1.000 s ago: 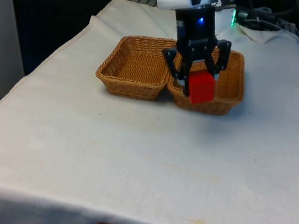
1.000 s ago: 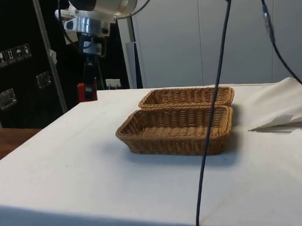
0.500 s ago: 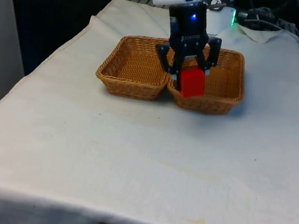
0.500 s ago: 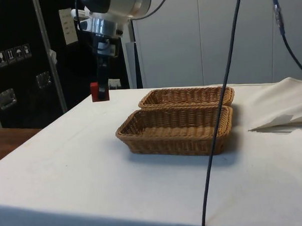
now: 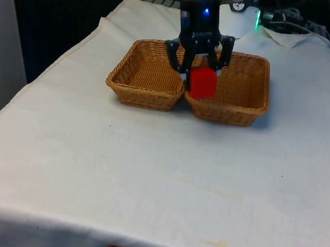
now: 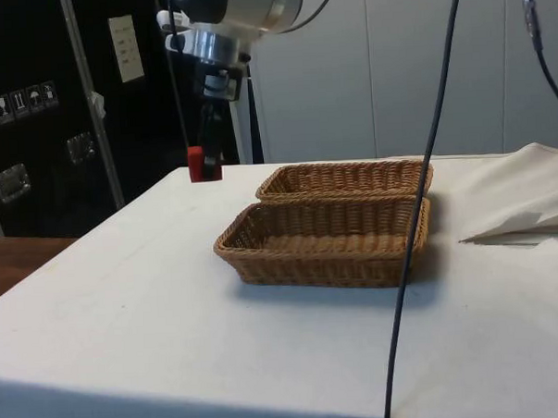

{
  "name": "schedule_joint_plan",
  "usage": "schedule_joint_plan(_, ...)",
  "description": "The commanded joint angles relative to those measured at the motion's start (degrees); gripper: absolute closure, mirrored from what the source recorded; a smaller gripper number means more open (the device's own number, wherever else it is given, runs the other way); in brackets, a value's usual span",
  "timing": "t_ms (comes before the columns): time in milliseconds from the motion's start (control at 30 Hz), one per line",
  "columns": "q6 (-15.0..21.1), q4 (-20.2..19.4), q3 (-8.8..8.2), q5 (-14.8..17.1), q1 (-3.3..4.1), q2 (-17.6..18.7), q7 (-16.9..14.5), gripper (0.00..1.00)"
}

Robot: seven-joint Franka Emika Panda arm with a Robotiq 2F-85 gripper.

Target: Pick up the red cube and place it into the right basket.

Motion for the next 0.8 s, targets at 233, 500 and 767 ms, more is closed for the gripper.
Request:
schedule_joint_plan(233,-0.29,-0.80,-0.34,1.38,-0.80,-1.89,-4.18,0.98)
schedule_joint_plan(500,0.69,-3.95,-1.55,-0.23,-0.52,-4.53,-6.59,0.98)
schedule_joint_plan(767,1.09,-6.88,-2.98,-2.41,-0.46,-6.99,-7.22,0.98)
